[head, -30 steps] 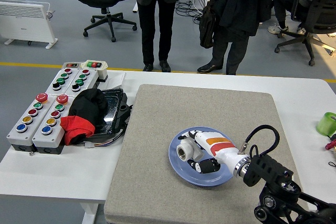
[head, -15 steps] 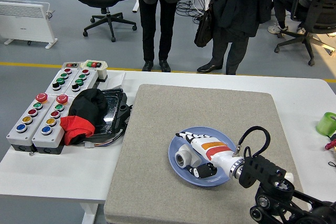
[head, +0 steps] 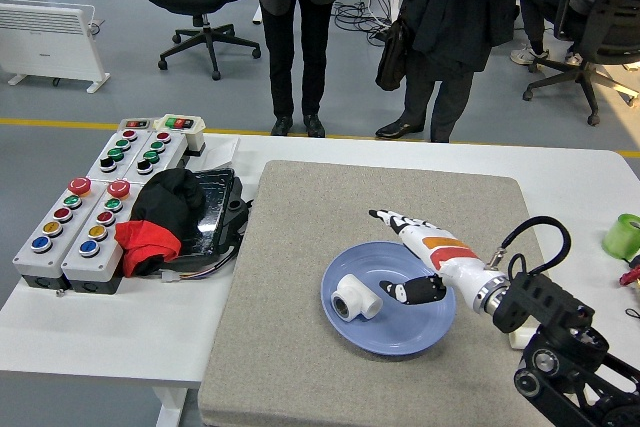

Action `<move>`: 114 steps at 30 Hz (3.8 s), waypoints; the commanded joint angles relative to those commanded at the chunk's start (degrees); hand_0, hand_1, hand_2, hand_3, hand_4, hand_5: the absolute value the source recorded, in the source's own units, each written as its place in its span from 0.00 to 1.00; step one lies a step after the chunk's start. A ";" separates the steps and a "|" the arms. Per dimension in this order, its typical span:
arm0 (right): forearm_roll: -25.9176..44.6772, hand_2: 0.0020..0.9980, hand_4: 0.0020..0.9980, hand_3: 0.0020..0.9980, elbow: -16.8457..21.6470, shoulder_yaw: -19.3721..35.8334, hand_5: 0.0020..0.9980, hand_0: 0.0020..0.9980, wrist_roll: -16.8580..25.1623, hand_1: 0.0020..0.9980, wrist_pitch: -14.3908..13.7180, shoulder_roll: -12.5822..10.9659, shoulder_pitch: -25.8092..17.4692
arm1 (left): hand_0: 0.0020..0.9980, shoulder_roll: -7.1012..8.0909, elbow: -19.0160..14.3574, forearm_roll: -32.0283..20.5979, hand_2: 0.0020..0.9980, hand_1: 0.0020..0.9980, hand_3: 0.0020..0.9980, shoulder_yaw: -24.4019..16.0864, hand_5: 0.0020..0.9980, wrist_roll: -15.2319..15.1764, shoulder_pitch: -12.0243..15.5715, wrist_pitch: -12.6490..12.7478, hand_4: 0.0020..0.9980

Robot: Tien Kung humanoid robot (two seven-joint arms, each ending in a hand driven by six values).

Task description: Pick pipe place plate twice

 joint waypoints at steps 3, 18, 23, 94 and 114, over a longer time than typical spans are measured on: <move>0.64 1.00 0.76 1.00 2.81 3.74 0.31 0.96 -1.28 0.92 2.61 -2.18 -1.48 | 0.72 0.02 0.00 0.13 0.70 0.75 0.65 -0.04 1.00 0.00 0.05 0.02 0.39; 0.48 1.00 0.76 1.00 17.23 17.71 0.34 0.93 -9.91 0.91 18.94 -13.80 -16.45 | 0.72 0.27 0.00 0.32 0.70 0.75 0.65 -0.08 1.00 -0.07 -0.16 0.17 0.39; 0.05 1.00 0.75 0.97 18.69 18.85 0.34 0.91 -9.65 0.89 21.89 -15.54 -20.07 | 0.72 0.33 0.00 0.05 0.70 0.75 0.65 0.11 1.00 -0.14 -0.43 0.27 0.39; -4.08 0.64 0.64 0.78 15.93 15.48 0.27 0.45 -5.91 0.56 16.41 -13.64 -16.23 | 0.72 0.18 0.00 0.53 0.70 0.75 0.65 0.14 1.00 -0.09 -0.56 -0.04 0.39; -0.21 0.66 0.60 0.76 3.27 -1.87 0.24 0.58 0.00 0.62 11.03 -4.65 0.79 | 0.72 0.09 0.00 0.25 0.70 0.75 0.65 0.42 1.00 -0.02 -0.21 -0.18 0.39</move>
